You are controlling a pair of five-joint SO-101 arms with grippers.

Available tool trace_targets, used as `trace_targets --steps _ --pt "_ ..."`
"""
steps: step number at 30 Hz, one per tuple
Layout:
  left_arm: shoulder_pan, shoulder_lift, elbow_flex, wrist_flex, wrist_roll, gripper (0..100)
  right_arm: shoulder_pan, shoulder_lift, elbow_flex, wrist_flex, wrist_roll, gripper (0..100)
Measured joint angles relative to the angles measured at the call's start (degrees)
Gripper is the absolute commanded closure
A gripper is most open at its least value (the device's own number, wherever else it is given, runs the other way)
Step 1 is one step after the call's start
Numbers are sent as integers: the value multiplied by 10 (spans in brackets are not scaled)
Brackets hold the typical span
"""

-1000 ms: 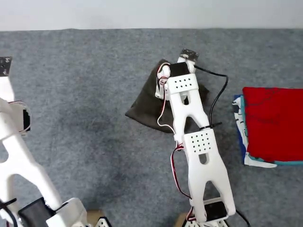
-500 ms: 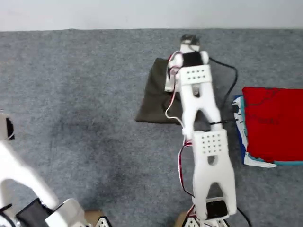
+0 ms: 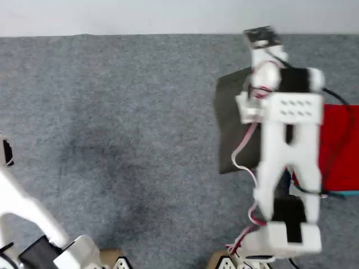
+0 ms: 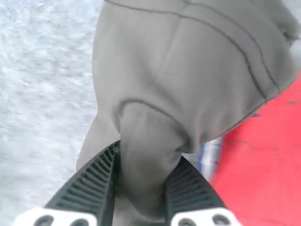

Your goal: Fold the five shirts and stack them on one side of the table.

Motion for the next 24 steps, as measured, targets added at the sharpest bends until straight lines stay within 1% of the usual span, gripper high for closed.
trace_targets --steps 5,13,18,24 --pt "0 0 0 0 0 995 81 -61 13 0 81 991" --pt "0 0 0 0 0 995 192 -70 13 0 155 991" --pt "0 0 0 0 0 995 232 -70 13 -5 193 990" --pt "0 0 0 0 0 995 253 -70 13 -40 231 990"
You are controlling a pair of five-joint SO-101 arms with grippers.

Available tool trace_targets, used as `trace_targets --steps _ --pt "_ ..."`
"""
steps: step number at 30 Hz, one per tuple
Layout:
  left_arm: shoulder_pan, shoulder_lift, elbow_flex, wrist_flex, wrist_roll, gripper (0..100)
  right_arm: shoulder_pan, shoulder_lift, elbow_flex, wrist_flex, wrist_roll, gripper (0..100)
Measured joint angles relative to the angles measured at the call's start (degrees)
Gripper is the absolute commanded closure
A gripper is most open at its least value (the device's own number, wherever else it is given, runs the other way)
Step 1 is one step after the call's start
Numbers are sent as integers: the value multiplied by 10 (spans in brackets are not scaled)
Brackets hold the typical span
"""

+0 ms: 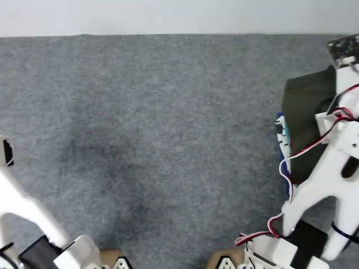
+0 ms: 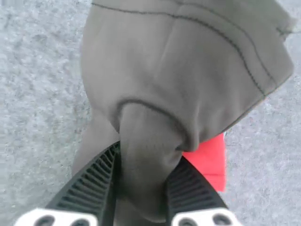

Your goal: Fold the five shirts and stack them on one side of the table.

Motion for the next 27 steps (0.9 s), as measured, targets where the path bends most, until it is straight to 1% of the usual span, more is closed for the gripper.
trace_targets --steps 8,15,17,22,24,27 --pt "0 0 0 0 0 995 32 67 0 -11 11 990" --pt "0 0 0 0 0 995 79 107 0 -77 11 987" --pt "0 0 0 0 0 995 89 122 0 -93 12 954" --pt "0 0 0 0 0 995 104 158 0 -101 37 779" --pt "0 0 0 0 0 995 109 160 0 -102 26 746" --pt "0 0 0 0 0 995 110 156 0 -102 5 738"
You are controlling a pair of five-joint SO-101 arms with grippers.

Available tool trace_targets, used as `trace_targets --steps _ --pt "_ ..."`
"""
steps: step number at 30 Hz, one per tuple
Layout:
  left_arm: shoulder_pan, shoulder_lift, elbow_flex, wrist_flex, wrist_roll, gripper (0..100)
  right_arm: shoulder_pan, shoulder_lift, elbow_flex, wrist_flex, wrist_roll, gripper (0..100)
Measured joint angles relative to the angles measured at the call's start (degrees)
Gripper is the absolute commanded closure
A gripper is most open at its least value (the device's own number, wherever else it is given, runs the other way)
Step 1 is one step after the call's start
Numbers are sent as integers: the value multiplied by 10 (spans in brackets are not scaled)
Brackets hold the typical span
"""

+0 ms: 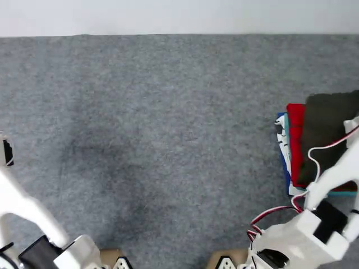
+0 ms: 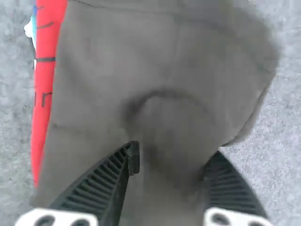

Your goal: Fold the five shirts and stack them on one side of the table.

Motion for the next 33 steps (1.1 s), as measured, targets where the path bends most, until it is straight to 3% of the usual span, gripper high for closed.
trace_targets --steps 6,11,13,24,33 --pt "0 0 0 0 0 995 -11 -74 0 10 -7 762" --pt "0 0 0 0 0 995 -61 -129 0 56 -7 998" --pt "0 0 0 0 0 995 -77 -130 0 61 -7 954" --pt "0 0 0 0 0 995 -75 4 0 57 -9 990" --pt "0 0 0 0 0 995 -11 10 0 -89 -9 990"
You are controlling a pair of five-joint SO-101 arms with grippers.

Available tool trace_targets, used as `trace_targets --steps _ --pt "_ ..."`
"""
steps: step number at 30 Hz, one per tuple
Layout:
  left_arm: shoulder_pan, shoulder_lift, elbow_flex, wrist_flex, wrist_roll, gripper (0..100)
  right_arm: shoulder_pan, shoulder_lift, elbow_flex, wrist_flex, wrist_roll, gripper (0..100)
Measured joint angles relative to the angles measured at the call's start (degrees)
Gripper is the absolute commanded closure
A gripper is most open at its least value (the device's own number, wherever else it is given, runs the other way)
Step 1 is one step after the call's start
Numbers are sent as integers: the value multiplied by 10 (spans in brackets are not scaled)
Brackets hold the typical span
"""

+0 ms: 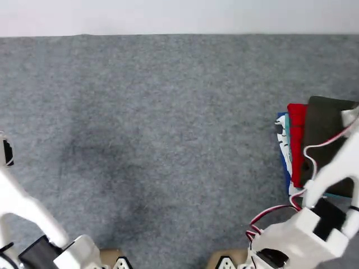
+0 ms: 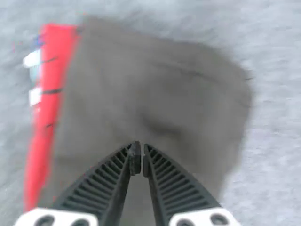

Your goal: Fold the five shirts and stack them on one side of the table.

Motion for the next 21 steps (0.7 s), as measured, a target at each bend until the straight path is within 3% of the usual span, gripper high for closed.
trace_targets --steps 11,21 --pt "0 0 0 0 0 995 56 180 17 -116 0 990" --pt "0 -11 0 0 -4 995 33 69 -13 11 0 990"
